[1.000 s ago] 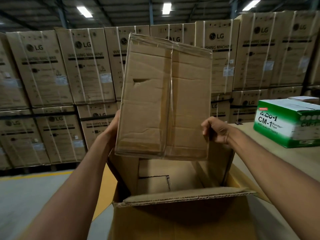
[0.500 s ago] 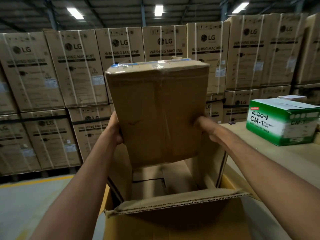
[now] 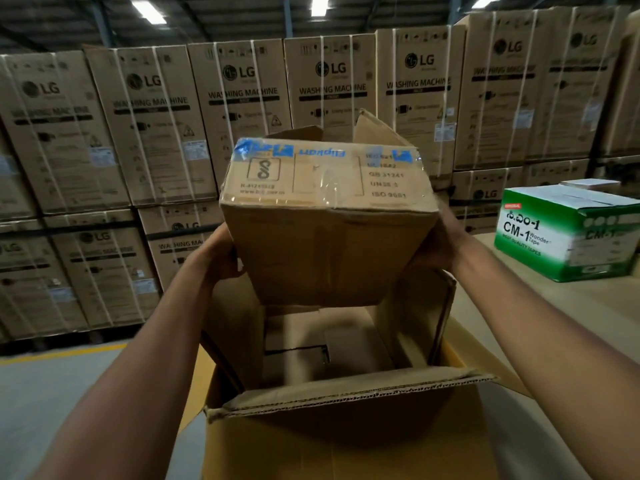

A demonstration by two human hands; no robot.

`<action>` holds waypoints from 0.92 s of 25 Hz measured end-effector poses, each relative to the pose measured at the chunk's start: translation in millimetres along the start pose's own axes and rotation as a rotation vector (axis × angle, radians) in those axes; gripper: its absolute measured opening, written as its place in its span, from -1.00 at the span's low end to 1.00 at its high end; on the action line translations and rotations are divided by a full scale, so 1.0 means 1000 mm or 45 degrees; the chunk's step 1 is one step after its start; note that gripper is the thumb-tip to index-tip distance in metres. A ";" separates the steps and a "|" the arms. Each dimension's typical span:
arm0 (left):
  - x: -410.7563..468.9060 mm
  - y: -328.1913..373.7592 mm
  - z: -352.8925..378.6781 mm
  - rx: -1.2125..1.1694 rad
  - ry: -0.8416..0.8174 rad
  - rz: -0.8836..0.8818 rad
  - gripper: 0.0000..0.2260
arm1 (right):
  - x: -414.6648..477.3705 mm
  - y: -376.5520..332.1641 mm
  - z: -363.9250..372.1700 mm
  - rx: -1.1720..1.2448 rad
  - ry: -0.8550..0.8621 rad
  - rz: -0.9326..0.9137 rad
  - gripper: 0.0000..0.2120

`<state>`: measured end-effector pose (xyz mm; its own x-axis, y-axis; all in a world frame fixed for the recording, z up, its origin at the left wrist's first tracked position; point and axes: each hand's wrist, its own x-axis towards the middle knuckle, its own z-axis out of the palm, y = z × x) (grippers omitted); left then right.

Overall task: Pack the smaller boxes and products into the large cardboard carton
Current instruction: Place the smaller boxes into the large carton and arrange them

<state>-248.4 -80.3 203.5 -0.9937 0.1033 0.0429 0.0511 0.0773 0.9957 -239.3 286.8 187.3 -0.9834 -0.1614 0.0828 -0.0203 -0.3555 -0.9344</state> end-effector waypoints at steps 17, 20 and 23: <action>0.028 -0.030 -0.015 0.338 0.123 -0.415 -0.56 | 0.049 0.051 0.006 -0.743 0.303 0.559 -0.62; 0.037 -0.047 0.008 0.592 0.221 -0.355 -0.76 | 0.058 0.072 0.011 -0.791 0.363 0.564 -0.62; 0.055 -0.069 0.018 0.703 0.266 -0.327 -0.67 | 0.066 0.089 0.011 -0.894 0.374 0.530 -0.60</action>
<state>-304.7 -62.6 135.5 -0.9767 -0.1777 -0.1205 -0.2028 0.5789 0.7898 -304.1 233.9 113.6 -0.9403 0.1264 -0.3159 0.3402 0.3460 -0.8744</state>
